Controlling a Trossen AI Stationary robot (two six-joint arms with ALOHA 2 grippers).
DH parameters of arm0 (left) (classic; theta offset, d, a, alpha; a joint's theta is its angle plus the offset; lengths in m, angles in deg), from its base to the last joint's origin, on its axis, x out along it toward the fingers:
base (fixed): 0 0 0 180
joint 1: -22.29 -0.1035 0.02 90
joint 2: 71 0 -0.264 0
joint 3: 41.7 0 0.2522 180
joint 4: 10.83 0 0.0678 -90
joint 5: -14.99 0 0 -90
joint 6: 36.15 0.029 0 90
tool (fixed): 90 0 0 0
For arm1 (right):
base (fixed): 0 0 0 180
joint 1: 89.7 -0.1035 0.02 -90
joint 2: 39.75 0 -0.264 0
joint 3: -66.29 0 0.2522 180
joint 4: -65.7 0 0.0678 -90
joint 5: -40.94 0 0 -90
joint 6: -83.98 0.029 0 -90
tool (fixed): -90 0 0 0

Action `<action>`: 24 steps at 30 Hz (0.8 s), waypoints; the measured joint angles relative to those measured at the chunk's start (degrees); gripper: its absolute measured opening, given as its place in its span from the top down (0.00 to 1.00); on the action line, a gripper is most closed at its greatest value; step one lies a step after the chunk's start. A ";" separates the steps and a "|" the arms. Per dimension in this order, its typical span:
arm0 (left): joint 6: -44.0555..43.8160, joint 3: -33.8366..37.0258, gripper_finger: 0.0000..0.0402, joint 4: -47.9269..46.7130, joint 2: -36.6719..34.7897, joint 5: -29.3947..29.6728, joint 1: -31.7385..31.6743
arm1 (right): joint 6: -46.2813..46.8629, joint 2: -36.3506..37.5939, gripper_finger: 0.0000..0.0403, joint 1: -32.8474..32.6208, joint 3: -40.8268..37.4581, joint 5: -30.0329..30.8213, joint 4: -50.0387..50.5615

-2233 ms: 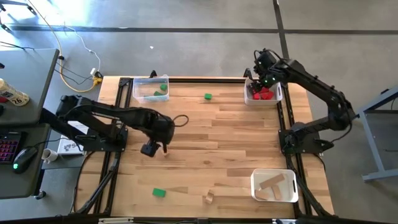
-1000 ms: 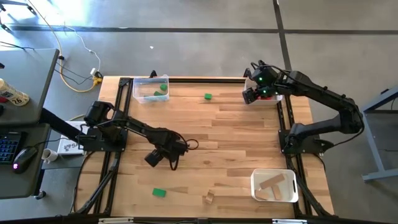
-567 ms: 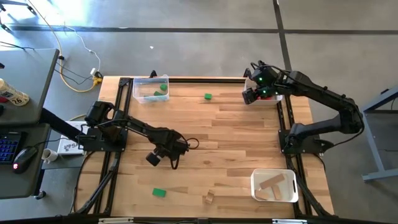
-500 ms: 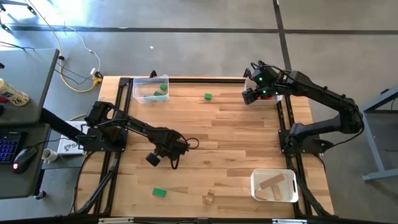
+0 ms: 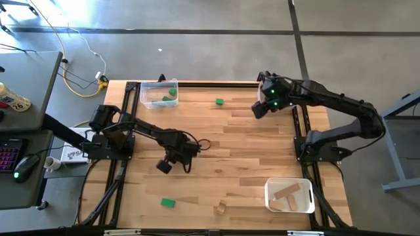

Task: Sort & place blocks by color
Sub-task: Put the brown block into the white bin

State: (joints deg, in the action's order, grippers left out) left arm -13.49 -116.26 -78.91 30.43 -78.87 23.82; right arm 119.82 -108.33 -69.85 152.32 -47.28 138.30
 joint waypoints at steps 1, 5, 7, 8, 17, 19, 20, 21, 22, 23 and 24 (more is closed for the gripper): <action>-0.01 0.00 0.96 0.85 -0.31 -0.04 -0.30 | 0.36 0.00 0.41 -1.17 0.00 -0.26 -0.71; 0.02 -0.70 0.96 2.33 -2.48 -0.21 -1.68 | 1.99 0.00 0.41 -5.87 0.00 -1.03 -4.13; 0.02 -1.51 0.96 2.38 -3.33 -0.21 -2.52 | 2.97 0.00 0.41 -8.13 0.00 -1.26 -5.91; 0.02 -2.04 0.96 2.41 -3.71 -0.19 -2.91 | 3.18 0.00 0.41 -9.25 0.00 -1.28 -6.69; -0.03 -5.09 0.96 5.23 -6.18 -0.05 -6.81 | 7.38 -0.02 0.41 -17.74 -0.02 -1.80 -10.46; 0.01 -6.08 0.96 5.29 -6.18 0.04 -7.82 | 7.68 -0.02 0.41 -19.21 -0.02 -0.74 -10.46; -0.01 -6.61 0.96 5.40 -6.18 0.05 -8.28 | 7.63 -0.04 0.41 -19.83 -0.02 -0.12 -10.48; -0.03 -7.16 0.96 5.78 -6.18 0.07 -8.79 | 7.24 -0.07 0.41 -20.43 -0.02 0.55 -10.52; -0.11 -7.75 0.96 6.48 -6.18 0.05 -9.21 | 7.01 -0.07 0.41 -20.95 -0.02 1.34 -10.69; -0.59 -8.39 0.96 7.01 -6.18 0.05 -9.57 | 6.74 -0.07 0.41 -21.41 -0.02 1.79 -10.91; -1.57 -9.16 0.96 7.58 -6.18 0.03 -10.01 | 6.54 -0.07 0.41 -21.83 -0.02 2.14 -11.09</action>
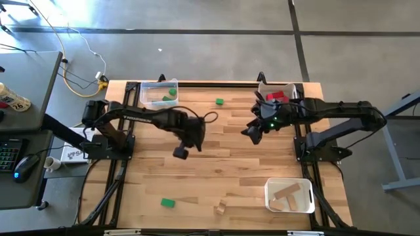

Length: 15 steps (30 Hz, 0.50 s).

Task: Sort & place blocks by color
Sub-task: Put the brown block into the white bin

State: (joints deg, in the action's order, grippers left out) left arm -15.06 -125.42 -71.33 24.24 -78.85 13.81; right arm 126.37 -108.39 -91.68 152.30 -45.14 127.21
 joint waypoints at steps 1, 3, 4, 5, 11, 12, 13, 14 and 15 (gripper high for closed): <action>-1.32 -0.88 0.96 0.60 0.02 -0.06 -0.42 | -0.62 0.00 0.41 -0.33 0.00 0.02 -0.27; -3.93 -2.72 0.96 1.46 0.02 -0.70 -1.19 | -2.72 0.00 0.41 -1.01 0.00 0.07 -1.42; -5.18 -3.53 0.96 2.16 0.02 -0.72 -1.48 | -4.18 0.00 0.41 -1.29 0.00 0.10 -2.16; -6.50 -4.34 0.96 2.63 0.02 -0.77 -1.74 | -5.95 0.00 0.41 -1.52 0.00 0.16 -3.02; -15.07 -9.46 0.96 5.22 0.02 -0.91 -2.40 | -17.45 0.00 0.41 -1.96 0.00 0.44 -10.28; -15.81 -10.28 0.96 5.57 0.02 -0.92 -2.34 | -19.29 0.00 0.41 -1.96 0.00 0.44 -11.87; -16.13 -11.00 0.96 6.38 0.02 -0.92 -2.26 | -21.20 0.00 0.41 -1.94 0.00 0.44 -13.53; -16.43 -11.69 0.96 7.16 0.02 -0.92 -2.10 | -23.13 0.00 0.41 -1.94 0.00 0.46 -15.15; -16.43 -12.47 0.96 7.54 0.02 -0.90 -1.96 | -24.84 0.00 0.41 -1.94 0.00 0.41 -16.54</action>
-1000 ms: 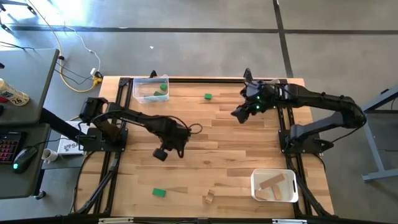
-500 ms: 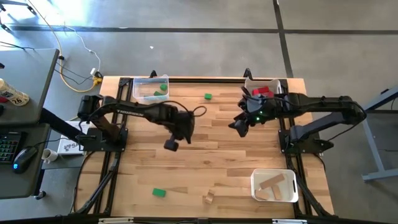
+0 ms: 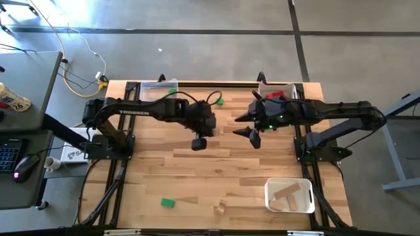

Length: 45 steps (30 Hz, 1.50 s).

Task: Sort & place blocks by color
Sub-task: Put the brown block into the white bin

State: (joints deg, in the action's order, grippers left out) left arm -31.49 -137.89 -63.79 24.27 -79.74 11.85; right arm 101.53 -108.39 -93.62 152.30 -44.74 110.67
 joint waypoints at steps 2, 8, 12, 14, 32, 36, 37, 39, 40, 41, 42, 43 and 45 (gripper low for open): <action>0.00 -1.90 0.96 0.15 0.04 -0.02 0.08 | -2.80 0.00 0.41 0.00 0.00 -0.40 -2.49; -1.28 -4.70 0.96 4.68 0.11 -0.02 0.95 | -6.11 0.00 0.41 0.00 0.00 -1.34 -4.97; -1.56 -5.98 0.96 9.11 0.08 0.00 1.88 | -6.26 0.00 0.41 0.02 0.00 -1.34 -4.95; -1.71 -5.98 0.96 11.99 0.08 -0.02 2.55 | -6.20 0.00 0.41 0.02 0.00 -1.35 -4.93; -5.57 -6.02 0.96 21.44 0.08 0.00 4.02 | -5.91 -0.02 0.41 0.02 0.00 -2.69 -3.54; -5.57 -6.02 0.96 22.45 0.08 -0.17 4.25 | -5.51 -0.02 0.43 0.02 0.00 -2.68 -2.51; -5.57 -6.02 0.96 22.84 0.08 -0.46 4.24 | -5.14 -0.02 0.44 0.02 0.00 -2.68 -2.21; -5.57 -6.02 0.96 23.00 0.08 -0.65 4.24 | -4.22 -0.02 0.48 0.02 0.00 -2.71 -1.44; -5.57 -6.02 0.96 22.94 0.08 -0.66 4.24 | -3.98 -0.02 0.50 0.02 0.00 -2.74 -1.19; -5.57 -6.00 0.96 22.88 0.08 -0.66 4.24 | -3.72 -0.02 0.53 0.00 0.00 -2.71 -0.86; -5.55 -6.00 0.96 22.86 0.08 -0.66 4.24 | -3.51 -0.02 0.56 0.00 0.00 -2.72 -0.56; -5.56 -6.00 0.96 22.83 0.08 -0.66 4.24 | -3.49 -0.02 0.59 0.00 0.00 -2.76 -0.56; -5.59 -5.98 0.96 22.71 0.08 -0.68 4.22 | -3.71 -0.02 0.67 0.00 0.00 -2.76 -0.30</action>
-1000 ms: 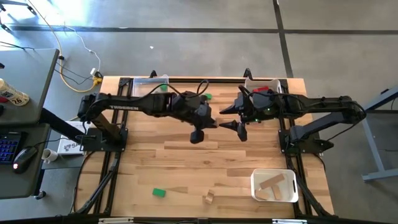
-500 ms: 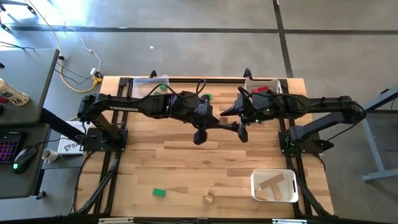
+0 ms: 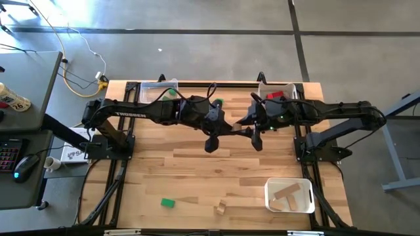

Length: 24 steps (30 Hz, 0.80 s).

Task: Sort & place blocks by color
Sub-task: Put the brown block into the white bin

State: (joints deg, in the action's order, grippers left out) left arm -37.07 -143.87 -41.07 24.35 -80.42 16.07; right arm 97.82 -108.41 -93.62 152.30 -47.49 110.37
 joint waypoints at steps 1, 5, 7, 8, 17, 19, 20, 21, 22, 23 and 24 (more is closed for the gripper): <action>-0.05 0.00 0.96 -0.05 0.00 -0.01 0.00 | -0.21 0.00 0.71 0.00 0.00 -0.11 0.09; -0.13 0.01 0.93 -0.06 0.00 -0.09 0.00 | -0.83 0.02 0.73 -0.04 0.00 -0.11 0.16; -0.01 0.00 0.91 -0.03 0.00 0.08 -0.02 | -0.80 0.02 0.73 0.00 0.00 0.11 0.16; 0.02 0.01 0.89 -0.03 0.00 0.34 -0.02 | -0.70 0.02 0.73 0.02 0.00 0.14 0.14; -0.98 0.01 0.77 -1.54 0.00 3.30 -0.11 | 3.29 0.00 0.73 0.02 0.00 2.05 5.21; -0.89 0.00 0.73 -2.31 -0.02 3.54 -0.15 | 5.03 0.00 0.73 0.02 0.00 2.45 7.45; -0.92 0.00 0.71 -2.77 -0.02 3.87 -0.15 | 6.01 0.00 0.73 0.02 0.00 2.44 8.30; -0.92 0.00 0.69 -3.29 -0.02 4.47 -0.13 | 7.18 0.00 0.73 0.02 0.00 2.43 9.29; -0.86 0.00 0.67 -3.76 -0.02 5.17 -0.13 | 8.49 0.00 0.73 0.02 0.00 2.33 10.26; -0.86 0.00 0.65 -4.15 -0.02 5.93 -0.13 | 9.79 0.00 0.73 0.02 0.00 1.83 11.18; -0.85 0.00 0.63 -4.77 -0.02 6.87 -0.13 | 11.25 0.00 0.73 0.01 0.00 0.98 12.09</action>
State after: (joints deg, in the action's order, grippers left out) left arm -37.93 -143.87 -45.84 24.33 -73.55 15.94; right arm 109.08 -108.41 -93.61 152.30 -46.51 122.46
